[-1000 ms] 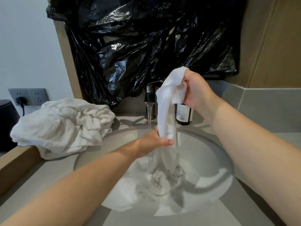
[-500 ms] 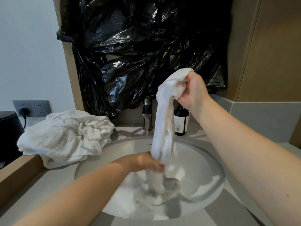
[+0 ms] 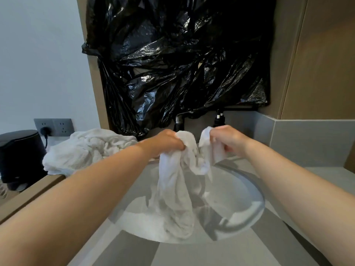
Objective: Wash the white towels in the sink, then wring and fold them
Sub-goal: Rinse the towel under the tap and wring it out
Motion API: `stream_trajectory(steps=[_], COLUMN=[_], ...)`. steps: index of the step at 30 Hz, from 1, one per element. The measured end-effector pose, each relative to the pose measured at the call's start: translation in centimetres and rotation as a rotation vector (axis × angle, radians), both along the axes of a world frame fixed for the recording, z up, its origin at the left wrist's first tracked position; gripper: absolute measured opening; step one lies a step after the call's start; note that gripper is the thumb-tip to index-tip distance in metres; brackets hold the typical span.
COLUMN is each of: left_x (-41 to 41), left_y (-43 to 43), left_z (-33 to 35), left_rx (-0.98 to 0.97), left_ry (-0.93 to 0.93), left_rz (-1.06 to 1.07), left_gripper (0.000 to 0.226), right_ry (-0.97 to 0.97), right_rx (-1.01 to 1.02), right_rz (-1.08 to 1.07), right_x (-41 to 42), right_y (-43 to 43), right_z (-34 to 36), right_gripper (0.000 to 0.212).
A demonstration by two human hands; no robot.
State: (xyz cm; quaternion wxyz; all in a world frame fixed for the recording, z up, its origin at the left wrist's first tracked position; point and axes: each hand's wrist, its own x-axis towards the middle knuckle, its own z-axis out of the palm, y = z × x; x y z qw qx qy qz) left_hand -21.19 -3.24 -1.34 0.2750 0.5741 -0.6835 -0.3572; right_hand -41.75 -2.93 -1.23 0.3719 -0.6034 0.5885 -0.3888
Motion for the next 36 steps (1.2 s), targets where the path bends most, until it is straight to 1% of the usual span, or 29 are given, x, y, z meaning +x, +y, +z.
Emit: stream_trajectory(steps=[1,2,5,7,8,9,10,11,12,14,15,16,18,19,20,21,22,24,25,27,28,29,31,32,33,34,36], left_x=[-0.2,-0.3,-0.4,-0.3,-0.3,-0.4,-0.5,-0.7,-0.9,-1.2,-1.1,-1.1,-1.2,-1.3,-1.4,-1.5,-1.5,-1.2,-0.8,0.1,0.6,1.1,2.0,2.2,2.4,2.5,2.7], left_y=[0.4,0.7,1.5,1.9,2.2,2.5,2.6,2.9,3.2,3.6,3.8,3.9,4.2,4.2,4.1,3.9,3.7,3.2,3.0,2.7,2.7,2.8,2.8,2.8,2.8,2.7,2.4], left_z=[1.0,1.8,4.4,5.9,6.7,7.5,8.2,8.9,9.5,10.5,10.9,11.2,11.5,11.5,11.3,11.0,10.6,9.6,8.9,7.2,6.2,5.0,2.6,1.4,0.5,-0.1,-0.3], left_rx=[0.027,0.041,0.011,-0.032,-0.076,-0.130,-0.196,-0.265,-0.329,-0.438,-0.470,-0.497,-0.550,-0.574,-0.592,-0.599,-0.601,-0.612,-0.615,-0.569,-0.491,-0.376,-0.089,0.035,0.105,0.113,0.008], left_ry=[-0.010,-0.030,-0.091,-0.113,-0.150,-0.203,-0.256,-0.308,-0.362,-0.474,-0.521,-0.564,-0.632,-0.657,-0.666,-0.661,-0.648,-0.568,-0.483,-0.213,-0.045,0.117,0.346,0.404,0.429,0.435,0.424], left_rz=[-0.024,-0.058,-0.100,-0.089,-0.081,-0.072,-0.070,-0.069,-0.070,-0.078,-0.085,-0.094,-0.105,-0.113,-0.123,-0.131,-0.140,-0.138,-0.116,-0.057,-0.068,-0.131,-0.315,-0.378,-0.395,-0.369,-0.262], left_gripper=[0.046,0.047,0.050,0.060,0.065,0.060,0.046,0.029,0.019,0.014,0.010,0.009,0.018,0.025,0.031,0.037,0.040,0.041,0.041,0.044,0.046,0.047,0.046,0.042,0.037,0.031,0.017], right_ry=[0.064,0.133,0.474,0.556,0.533,0.458,0.372,0.359,0.411,0.596,0.599,0.519,0.159,-0.015,-0.113,-0.115,-0.074,-0.034,-0.059,-0.114,-0.130,-0.144,-0.181,-0.211,-0.249,-0.280,-0.263], right_rx=[0.025,0.050,0.158,0.199,0.198,0.185,0.181,0.167,0.159,0.165,0.147,0.102,-0.011,-0.042,-0.053,-0.066,-0.080,-0.095,-0.104,-0.148,-0.170,-0.185,-0.186,-0.174,-0.155,-0.132,-0.076], right_rz=[0.032,0.076,0.177,0.191,0.195,0.189,0.180,0.186,0.221,0.302,0.342,0.397,0.473,0.460,0.428,0.377,0.334,0.270,0.243,0.194,0.185,0.191,0.217,0.227,0.231,0.235,0.265], right_x=[-0.1,-0.3,-0.7,-0.5,-0.4,-0.3,-0.3,-0.3,-0.3,-0.3,-0.2,0.0,0.5,0.8,1.2,1.6,2.0,2.7,2.8,3.2,3.4,3.5,3.7,3.5,3.2,2.7,1.4], right_y=[0.3,0.7,2.2,2.7,2.9,2.7,2.5,2.4,2.6,3.3,3.8,3.9,4.0,3.6,3.3,3.1,3.0,3.2,3.1,3.1,3.0,2.9,3.0,3.0,2.9,2.8,2.7], right_z=[-0.3,-0.3,1.1,2.3,2.8,3.2,3.5,3.9,4.2,5.0,5.4,5.6,5.7,5.5,5.4,5.2,5.0,4.6,4.5,4.5,4.5,4.4,4.2,4.0,3.9,3.8,3.6], right_gripper=[0.011,0.011,0.018,0.011,0.020,0.040,0.057,0.066,0.069,0.069,0.068,0.065,0.062,0.063,0.064,0.062,0.057,0.038,0.030,0.023,0.020,0.017,0.011,0.010,0.010,0.010,0.012])
